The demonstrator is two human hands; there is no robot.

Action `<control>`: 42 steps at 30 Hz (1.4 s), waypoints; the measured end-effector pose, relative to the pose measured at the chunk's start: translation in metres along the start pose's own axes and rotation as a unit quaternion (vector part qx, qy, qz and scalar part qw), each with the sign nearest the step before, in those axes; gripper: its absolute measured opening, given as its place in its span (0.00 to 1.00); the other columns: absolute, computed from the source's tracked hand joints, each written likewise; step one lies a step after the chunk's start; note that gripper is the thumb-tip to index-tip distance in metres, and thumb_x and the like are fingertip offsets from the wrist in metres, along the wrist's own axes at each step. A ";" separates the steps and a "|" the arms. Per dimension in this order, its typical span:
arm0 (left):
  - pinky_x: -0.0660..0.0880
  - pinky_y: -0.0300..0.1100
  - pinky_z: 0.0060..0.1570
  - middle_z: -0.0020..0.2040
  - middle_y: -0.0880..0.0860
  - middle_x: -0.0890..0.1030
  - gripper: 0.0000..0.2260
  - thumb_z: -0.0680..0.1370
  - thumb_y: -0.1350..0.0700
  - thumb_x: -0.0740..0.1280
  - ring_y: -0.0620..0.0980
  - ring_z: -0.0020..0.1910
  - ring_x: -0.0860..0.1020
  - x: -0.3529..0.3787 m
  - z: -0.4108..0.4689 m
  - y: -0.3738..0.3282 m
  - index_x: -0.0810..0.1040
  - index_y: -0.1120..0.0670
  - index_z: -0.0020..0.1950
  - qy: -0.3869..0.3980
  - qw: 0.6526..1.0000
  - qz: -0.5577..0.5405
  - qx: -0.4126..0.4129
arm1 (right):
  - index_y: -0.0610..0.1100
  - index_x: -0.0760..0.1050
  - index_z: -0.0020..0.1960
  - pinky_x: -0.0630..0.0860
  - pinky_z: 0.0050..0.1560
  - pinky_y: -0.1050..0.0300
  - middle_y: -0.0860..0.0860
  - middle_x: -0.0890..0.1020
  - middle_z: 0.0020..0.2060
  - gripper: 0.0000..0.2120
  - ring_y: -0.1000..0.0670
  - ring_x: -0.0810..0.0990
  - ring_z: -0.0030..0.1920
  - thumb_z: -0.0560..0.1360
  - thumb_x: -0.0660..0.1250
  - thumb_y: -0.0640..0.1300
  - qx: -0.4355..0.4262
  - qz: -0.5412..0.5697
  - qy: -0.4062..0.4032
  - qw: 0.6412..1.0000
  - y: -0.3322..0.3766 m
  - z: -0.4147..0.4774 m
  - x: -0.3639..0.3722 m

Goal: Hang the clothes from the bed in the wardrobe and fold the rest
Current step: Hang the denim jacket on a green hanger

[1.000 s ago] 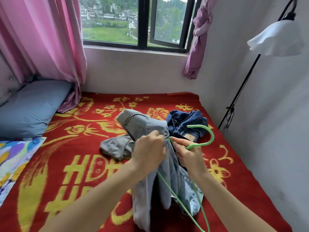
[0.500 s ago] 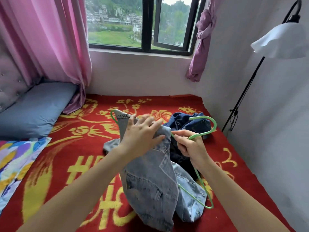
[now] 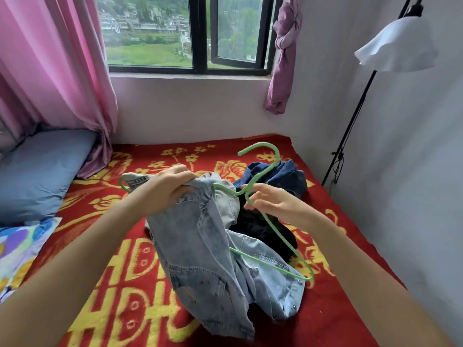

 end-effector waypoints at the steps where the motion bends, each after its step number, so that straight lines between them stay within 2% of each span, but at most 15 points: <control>1: 0.66 0.36 0.40 0.41 0.55 0.73 0.10 0.74 0.64 0.65 0.54 0.39 0.73 -0.007 0.001 0.004 0.79 0.67 0.51 -0.021 1.000 0.002 -0.007 | 0.56 0.71 0.59 0.74 0.50 0.69 0.55 0.81 0.47 0.25 0.61 0.79 0.50 0.69 0.61 0.70 0.026 -0.016 -0.030 0.999 -0.009 -0.004 -0.017; 3: 0.65 0.37 0.40 0.40 0.55 0.72 0.09 0.73 0.67 0.67 0.55 0.38 0.73 -0.020 0.000 0.015 0.79 0.68 0.51 -0.060 0.998 0.012 -0.035 | 0.51 0.75 0.58 0.73 0.47 0.66 0.52 0.81 0.48 0.32 0.58 0.79 0.50 0.68 0.56 0.74 0.084 0.036 -0.197 0.976 -0.037 -0.010 -0.055; 5: 0.65 0.38 0.41 0.40 0.57 0.72 0.10 0.72 0.71 0.68 0.56 0.38 0.73 -0.031 0.000 0.023 0.79 0.67 0.53 -0.090 0.993 0.017 -0.070 | 0.42 0.77 0.49 0.69 0.38 0.63 0.47 0.79 0.39 0.20 0.50 0.77 0.40 0.79 0.56 0.57 0.157 0.090 -0.443 0.878 -0.083 -0.024 -0.087; 7: 0.65 0.33 0.42 0.40 0.57 0.73 0.12 0.72 0.72 0.67 0.52 0.39 0.73 -0.041 0.000 0.025 0.79 0.66 0.56 -0.123 0.988 0.015 -0.090 | 0.38 0.75 0.41 0.64 0.31 0.58 0.47 0.74 0.30 0.12 0.48 0.70 0.31 0.78 0.58 0.42 0.250 0.095 -0.533 0.803 -0.121 -0.033 -0.082; 10: 0.64 0.27 0.44 0.39 0.56 0.74 0.15 0.73 0.71 0.67 0.35 0.41 0.72 -0.056 0.005 0.019 0.78 0.63 0.59 -0.171 0.981 0.005 -0.092 | 0.40 0.73 0.36 0.64 0.26 0.63 0.49 0.73 0.29 0.10 0.52 0.69 0.29 0.75 0.61 0.34 0.303 0.059 -0.354 0.883 -0.154 -0.006 -0.021; 13: 0.64 0.26 0.46 0.41 0.50 0.74 0.15 0.74 0.69 0.67 0.29 0.43 0.71 -0.065 0.014 0.009 0.77 0.62 0.60 -0.191 0.978 0.001 -0.088 | 0.38 0.76 0.57 0.69 0.35 0.67 0.49 0.79 0.41 0.13 0.53 0.77 0.40 0.73 0.62 0.35 0.290 -0.014 -0.184 0.939 -0.164 0.026 0.038; 16: 0.64 0.24 0.47 0.43 0.46 0.75 0.15 0.74 0.67 0.68 0.27 0.44 0.71 -0.073 0.012 0.005 0.78 0.61 0.60 -0.204 0.975 0.007 -0.090 | 0.44 0.66 0.71 0.70 0.58 0.59 0.43 0.73 0.64 0.25 0.44 0.72 0.64 0.74 0.63 0.40 0.281 -0.094 -0.129 0.946 -0.172 0.048 0.061; 20: 0.64 0.23 0.48 0.44 0.34 0.77 0.15 0.74 0.63 0.68 0.26 0.45 0.71 -0.090 -0.003 0.006 0.79 0.45 0.55 -0.232 0.967 0.004 -0.105 | 0.52 0.73 0.64 0.71 0.61 0.53 0.48 0.76 0.62 0.19 0.45 0.72 0.63 0.73 0.62 0.47 0.305 -0.191 -0.052 0.932 -0.192 0.054 0.084; 22: 0.64 0.21 0.49 0.46 0.26 0.75 0.23 0.73 0.60 0.67 0.25 0.46 0.71 -0.100 -0.010 0.007 0.74 0.29 0.51 -0.243 0.962 -0.006 -0.124 | 0.52 0.77 0.54 0.70 0.56 0.55 0.51 0.80 0.55 0.10 0.47 0.75 0.58 0.76 0.61 0.49 0.294 -0.188 -0.064 0.935 -0.197 0.055 0.085; 25: 0.64 0.19 0.47 0.44 0.24 0.75 0.25 0.74 0.66 0.69 0.24 0.44 0.72 -0.107 -0.032 0.024 0.74 0.32 0.48 -0.260 0.947 -0.011 -0.186 | 0.43 0.72 0.44 0.67 0.43 0.56 0.44 0.77 0.43 0.06 0.47 0.74 0.46 0.78 0.59 0.42 0.245 -0.065 -0.156 0.955 -0.189 0.065 0.050; 29: 0.66 0.23 0.45 0.43 0.42 0.80 0.23 0.73 0.65 0.69 0.27 0.42 0.73 -0.099 -0.061 0.040 0.75 0.33 0.47 -0.254 0.942 -0.030 -0.220 | 0.41 0.71 0.38 0.65 0.36 0.57 0.47 0.73 0.34 0.11 0.49 0.69 0.39 0.79 0.61 0.39 0.173 0.066 -0.266 0.946 -0.145 0.069 -0.038; 34: 0.65 0.28 0.42 0.38 0.51 0.76 0.14 0.71 0.65 0.71 0.32 0.41 0.74 -0.076 -0.062 0.043 0.81 0.52 0.53 -0.230 0.944 0.026 -0.234 | 0.45 0.70 0.35 0.67 0.35 0.60 0.51 0.73 0.30 0.13 0.54 0.69 0.32 0.78 0.61 0.39 0.066 -0.011 -0.320 0.945 -0.062 0.075 -0.112; 36: 0.68 0.39 0.43 0.37 0.54 0.76 0.14 0.71 0.66 0.71 0.48 0.42 0.78 -0.067 -0.058 0.039 0.81 0.60 0.56 -0.236 0.941 0.070 -0.231 | 0.46 0.71 0.35 0.68 0.35 0.62 0.52 0.74 0.30 0.13 0.56 0.69 0.31 0.78 0.62 0.40 0.036 -0.058 -0.336 0.939 -0.036 0.072 -0.129; 38: 0.71 0.48 0.41 0.37 0.60 0.77 0.14 0.71 0.66 0.72 0.62 0.39 0.78 -0.059 -0.056 0.037 0.81 0.61 0.56 -0.238 0.932 0.123 -0.244 | 0.43 0.73 0.39 0.68 0.35 0.66 0.52 0.75 0.32 0.10 0.56 0.71 0.32 0.78 0.62 0.41 0.012 -0.101 -0.340 0.935 -0.017 0.069 -0.136; 42: 0.73 0.56 0.31 0.35 0.65 0.76 0.14 0.69 0.70 0.69 0.66 0.35 0.77 -0.044 -0.052 0.029 0.82 0.63 0.54 -0.295 0.887 0.226 -0.276 | 0.37 0.75 0.43 0.66 0.35 0.62 0.51 0.75 0.32 0.08 0.52 0.72 0.36 0.78 0.62 0.40 -0.032 -0.163 -0.360 0.918 0.020 0.061 -0.126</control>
Point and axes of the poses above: each hand's wrist, its own z-axis towards the middle knuckle, its own x-axis out of the palm, y = z × x, the point moved 4 cm from there along z, towards the middle knuckle
